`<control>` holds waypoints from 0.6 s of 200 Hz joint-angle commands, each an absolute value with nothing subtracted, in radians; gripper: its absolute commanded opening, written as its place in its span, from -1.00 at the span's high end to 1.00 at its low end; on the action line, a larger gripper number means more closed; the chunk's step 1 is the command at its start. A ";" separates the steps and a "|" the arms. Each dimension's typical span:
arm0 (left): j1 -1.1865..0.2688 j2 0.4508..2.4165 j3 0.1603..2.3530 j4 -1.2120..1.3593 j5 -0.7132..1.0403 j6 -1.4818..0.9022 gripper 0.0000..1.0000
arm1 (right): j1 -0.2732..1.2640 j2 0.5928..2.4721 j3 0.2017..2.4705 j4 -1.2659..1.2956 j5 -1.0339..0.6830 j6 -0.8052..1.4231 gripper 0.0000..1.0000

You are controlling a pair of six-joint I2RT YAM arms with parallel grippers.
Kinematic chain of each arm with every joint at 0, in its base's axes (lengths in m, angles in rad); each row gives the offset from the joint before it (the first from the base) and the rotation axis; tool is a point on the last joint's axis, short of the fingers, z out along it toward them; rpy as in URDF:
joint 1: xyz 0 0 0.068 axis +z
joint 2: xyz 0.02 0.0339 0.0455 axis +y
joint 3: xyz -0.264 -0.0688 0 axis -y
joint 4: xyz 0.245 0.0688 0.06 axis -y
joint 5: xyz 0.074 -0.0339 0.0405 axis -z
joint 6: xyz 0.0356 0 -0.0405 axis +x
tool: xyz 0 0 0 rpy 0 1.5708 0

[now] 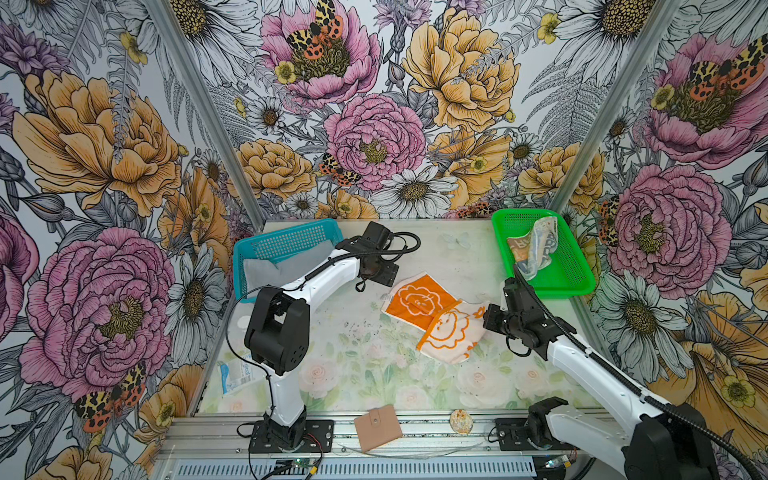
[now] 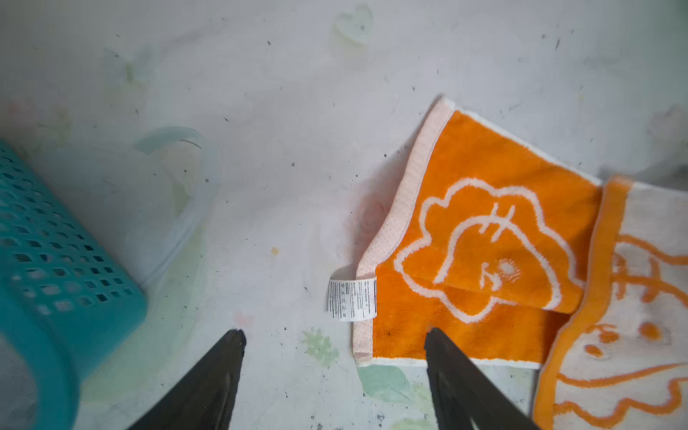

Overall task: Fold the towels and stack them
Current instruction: 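Grasp the orange towel's corners with both grippers near the tag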

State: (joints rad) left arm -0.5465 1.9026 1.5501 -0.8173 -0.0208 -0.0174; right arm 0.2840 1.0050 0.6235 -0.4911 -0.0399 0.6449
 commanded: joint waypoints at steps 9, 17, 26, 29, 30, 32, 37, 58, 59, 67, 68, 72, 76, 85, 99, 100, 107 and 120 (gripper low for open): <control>-0.578 1.941 1.613 -0.936 -0.018 -0.021 -0.29 | 0.282 0.956 0.671 -0.522 -0.008 0.639 0.14; -0.580 1.946 1.627 -0.961 -0.027 -0.026 -0.21 | 0.283 0.977 0.696 -0.519 -0.005 0.625 0.06; -0.583 1.946 1.631 -0.980 -0.041 -0.032 -0.17 | 0.284 1.015 0.731 -0.507 -0.002 0.601 -0.01; -0.583 1.945 1.632 -0.985 -0.046 -0.035 -0.16 | 0.285 1.031 0.744 -0.502 -0.005 0.594 -0.03; -0.584 1.945 1.631 -0.986 -0.047 -0.036 -0.16 | 0.285 1.037 0.749 -0.499 -0.005 0.590 -0.04; -0.584 1.945 1.631 -0.991 -0.051 -0.037 -0.15 | 0.284 1.050 0.758 -0.495 -0.010 0.581 -0.05; -0.587 1.946 1.629 -1.001 -0.060 -0.037 -0.14 | 0.283 1.082 0.784 -0.484 -0.020 0.566 -0.08; -0.613 1.968 1.631 -1.033 -0.118 -0.035 -0.06 | 0.287 1.242 0.901 -0.430 -0.072 0.523 -0.11; -0.614 1.969 1.630 -1.033 -0.118 -0.035 -0.05 | 0.287 1.250 0.906 -0.426 -0.074 0.521 -0.11; -0.622 1.979 1.628 -1.037 -0.114 -0.038 -0.01 | 0.290 1.305 0.946 -0.404 -0.084 0.509 -0.11; -0.622 1.980 1.627 -1.037 -0.114 -0.039 -0.01 | 0.291 1.315 0.952 -0.401 -0.085 0.508 -0.11; -0.625 1.985 1.624 -1.037 -0.109 -0.041 0.02 | 0.293 1.344 0.974 -0.392 -0.089 0.503 -0.12; -0.628 1.993 1.622 -1.038 -0.104 -0.041 0.07 | 0.293 1.372 0.997 -0.385 -0.090 0.497 -0.12; -0.636 2.013 1.625 -1.046 -0.095 -0.043 0.19 | 0.296 1.435 1.049 -0.381 -0.098 0.486 -0.13; -0.644 2.049 1.632 -1.058 -0.082 -0.054 0.31 | 0.298 1.524 1.132 -0.376 -0.107 0.466 -0.15; -0.644 2.052 1.632 -1.058 -0.080 -0.056 0.31 | 0.298 1.532 1.138 -0.376 -0.107 0.464 -0.15; -0.644 2.063 1.634 -1.060 -0.075 -0.059 0.31 | 0.298 1.572 1.171 -0.372 -0.114 0.453 -0.15; -0.640 2.079 1.635 -1.062 -0.072 -0.065 0.33 | 0.300 1.644 1.232 -0.369 -0.121 0.435 -0.15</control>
State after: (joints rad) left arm -0.6388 2.0377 1.6192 -1.0309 -0.0784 -0.0441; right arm 0.2901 1.5513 1.1282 -0.4084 -0.0921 0.4950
